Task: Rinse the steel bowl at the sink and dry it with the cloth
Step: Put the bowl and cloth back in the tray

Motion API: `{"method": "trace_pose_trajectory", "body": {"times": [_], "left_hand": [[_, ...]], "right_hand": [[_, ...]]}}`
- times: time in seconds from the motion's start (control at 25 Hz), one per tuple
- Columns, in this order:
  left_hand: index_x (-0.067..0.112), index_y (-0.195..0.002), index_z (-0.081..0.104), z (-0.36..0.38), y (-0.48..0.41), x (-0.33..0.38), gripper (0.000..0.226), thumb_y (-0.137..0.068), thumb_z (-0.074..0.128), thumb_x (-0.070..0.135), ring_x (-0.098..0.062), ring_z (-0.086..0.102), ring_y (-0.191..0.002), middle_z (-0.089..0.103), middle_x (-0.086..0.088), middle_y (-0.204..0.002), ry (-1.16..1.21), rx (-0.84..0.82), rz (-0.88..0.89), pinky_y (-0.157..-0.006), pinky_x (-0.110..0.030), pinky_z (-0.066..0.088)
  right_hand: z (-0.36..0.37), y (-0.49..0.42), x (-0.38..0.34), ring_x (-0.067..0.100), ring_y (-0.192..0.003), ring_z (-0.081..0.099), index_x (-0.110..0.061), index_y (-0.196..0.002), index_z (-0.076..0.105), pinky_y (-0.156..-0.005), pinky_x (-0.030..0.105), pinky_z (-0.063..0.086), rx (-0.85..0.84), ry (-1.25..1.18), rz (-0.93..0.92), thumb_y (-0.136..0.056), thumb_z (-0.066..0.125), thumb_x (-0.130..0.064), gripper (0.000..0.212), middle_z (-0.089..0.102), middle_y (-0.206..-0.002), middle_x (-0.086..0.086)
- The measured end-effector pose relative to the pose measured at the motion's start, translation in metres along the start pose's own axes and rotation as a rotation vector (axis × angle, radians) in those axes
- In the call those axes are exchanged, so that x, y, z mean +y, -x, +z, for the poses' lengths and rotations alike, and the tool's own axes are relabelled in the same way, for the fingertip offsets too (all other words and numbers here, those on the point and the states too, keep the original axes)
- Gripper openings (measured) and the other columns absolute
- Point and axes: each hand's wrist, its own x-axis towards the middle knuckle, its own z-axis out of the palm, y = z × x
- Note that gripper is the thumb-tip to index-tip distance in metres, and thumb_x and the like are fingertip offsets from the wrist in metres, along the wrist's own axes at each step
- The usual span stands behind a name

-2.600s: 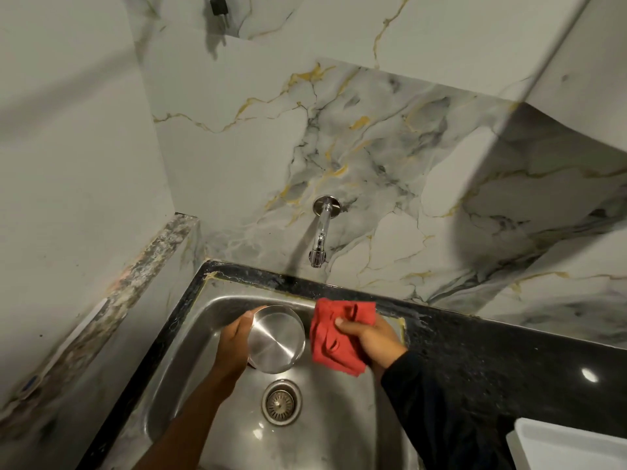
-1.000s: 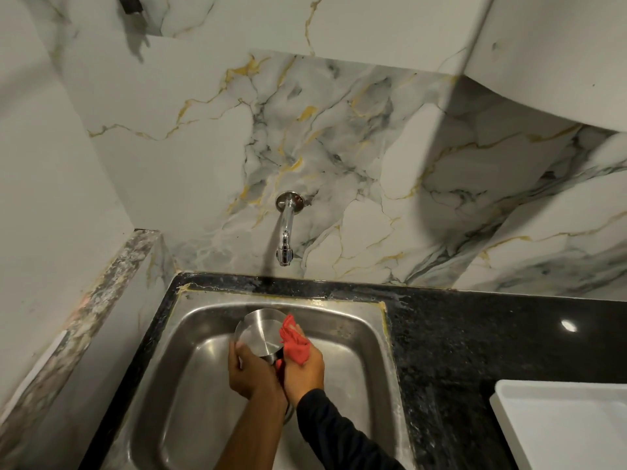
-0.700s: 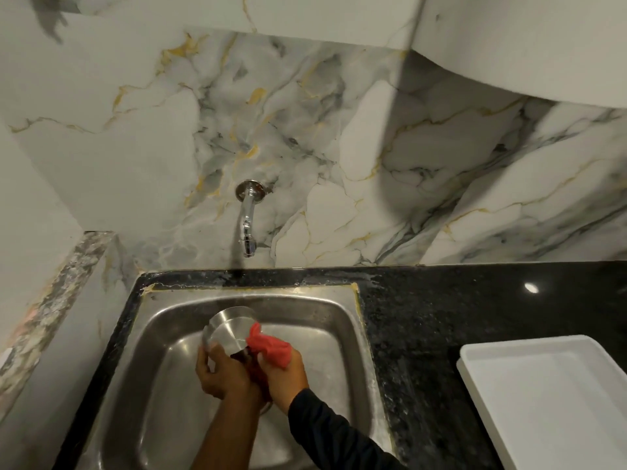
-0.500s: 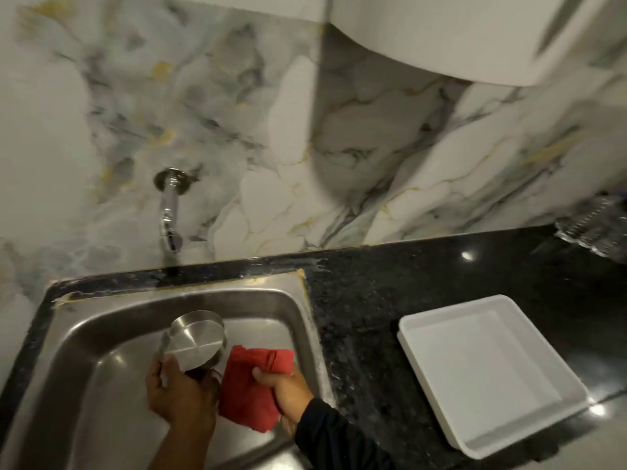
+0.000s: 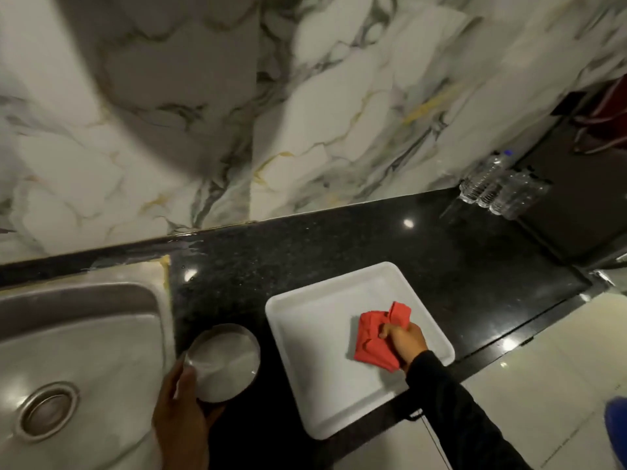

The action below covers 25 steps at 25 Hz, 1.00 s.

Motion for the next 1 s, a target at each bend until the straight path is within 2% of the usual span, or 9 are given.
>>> {"method": "trace_pose_trajectory", "body": {"times": [0.16, 0.24, 0.36, 0.56, 0.6, 0.68, 0.76, 0.84, 1.0], "left_hand": [[0.022, -0.139, 0.067, 0.060, 0.033, -0.069, 0.033, -0.107, 0.056, 0.021, -0.024, 0.068, -0.106, 0.071, -0.004, -0.125, -0.110, -0.003, 0.063, -0.052, -0.024, 0.063], [0.026, -0.135, 0.070, 0.079, 0.045, -0.099, 0.031, -0.107, 0.057, 0.023, -0.023, 0.070, -0.103, 0.075, -0.002, -0.121, -0.158, 0.018, 0.073, -0.055, -0.030, 0.066], [0.028, -0.128, 0.075, 0.101, 0.054, -0.121, 0.027, -0.106, 0.061, 0.023, -0.025, 0.071, -0.102, 0.081, 0.007, -0.110, -0.186, 0.042, 0.097, -0.052, -0.028, 0.063], [0.037, -0.114, 0.078, 0.121, 0.057, -0.142, 0.023, -0.104, 0.063, 0.024, -0.018, 0.071, -0.092, 0.082, 0.019, -0.093, -0.237, 0.056, 0.060, -0.051, -0.032, 0.062], [0.037, -0.114, 0.078, 0.124, 0.057, -0.145, 0.023, -0.104, 0.063, 0.023, -0.019, 0.071, -0.092, 0.082, 0.014, -0.097, -0.232, 0.060, 0.053, -0.052, -0.033, 0.062], [0.032, -0.121, 0.076, 0.130, 0.054, -0.150, 0.024, -0.105, 0.062, 0.021, -0.025, 0.072, -0.094, 0.079, 0.001, -0.109, -0.234, 0.063, 0.040, -0.055, -0.035, 0.063], [0.025, -0.125, 0.072, 0.136, 0.051, -0.160, 0.023, -0.106, 0.060, 0.020, -0.026, 0.071, -0.091, 0.076, -0.005, -0.110, -0.264, 0.047, 0.031, -0.056, -0.035, 0.063], [0.022, -0.126, 0.068, 0.142, 0.048, -0.168, 0.021, -0.107, 0.058, 0.020, -0.025, 0.070, -0.085, 0.076, -0.011, -0.110, -0.330, 0.025, 0.031, -0.055, -0.035, 0.061], [0.006, -0.126, 0.058, 0.155, 0.038, -0.180, 0.020, -0.109, 0.052, 0.016, -0.035, 0.065, -0.098, 0.068, -0.030, -0.124, -0.445, 0.007, 0.031, -0.093, -0.063, 0.057]], "right_hand": [[-0.024, -0.085, -0.012, 0.036, -0.104, 0.071, 0.001, -0.122, 0.074, -0.094, 0.042, 0.057, -0.127, 0.271, -0.062, -0.093, 0.063, -0.005, 0.032, 0.075, -0.109, 0.020], [-0.030, -0.114, -0.019, 0.038, -0.120, 0.069, 0.000, -0.133, 0.069, -0.100, 0.040, 0.055, -0.194, 0.401, -0.065, -0.096, 0.065, -0.008, 0.038, 0.072, -0.128, 0.024], [-0.039, -0.130, -0.025, 0.034, -0.123, 0.067, -0.013, -0.139, 0.064, -0.104, 0.040, 0.053, -0.249, 0.713, -0.170, -0.100, 0.063, -0.024, 0.041, 0.071, -0.132, 0.015], [-0.032, -0.117, -0.022, 0.033, -0.148, 0.047, -0.016, -0.164, 0.028, -0.123, 0.047, 0.041, -0.072, 1.084, -0.374, -0.101, 0.060, -0.035, 0.074, 0.044, -0.161, 0.011], [-0.028, -0.108, -0.019, 0.032, -0.151, 0.043, -0.017, -0.165, 0.027, -0.127, 0.046, 0.035, -0.062, 1.068, -0.451, -0.102, 0.056, -0.039, 0.072, 0.041, -0.164, 0.010], [-0.014, -0.090, -0.006, 0.027, -0.142, 0.054, -0.018, -0.152, 0.052, -0.125, 0.040, 0.034, -0.250, 0.861, -0.555, -0.102, 0.051, -0.047, 0.058, 0.060, -0.150, 0.007], [0.001, -0.067, 0.003, 0.034, -0.116, 0.067, -0.014, -0.117, 0.071, -0.093, 0.041, 0.059, -0.540, 0.394, -0.280, -0.100, 0.054, -0.047, 0.041, 0.071, -0.123, 0.015], [0.014, -0.055, 0.013, 0.034, -0.104, 0.069, -0.024, -0.096, 0.070, -0.064, 0.036, 0.063, -0.657, 0.110, -0.028, -0.106, 0.055, -0.033, 0.021, 0.069, -0.112, 0.016], [0.028, -0.070, 0.027, 0.043, -0.107, 0.070, -0.024, -0.090, 0.073, -0.083, 0.063, 0.064, -0.553, 0.145, -0.109, -0.106, 0.057, -0.016, 0.024, 0.073, -0.112, 0.024]]}}
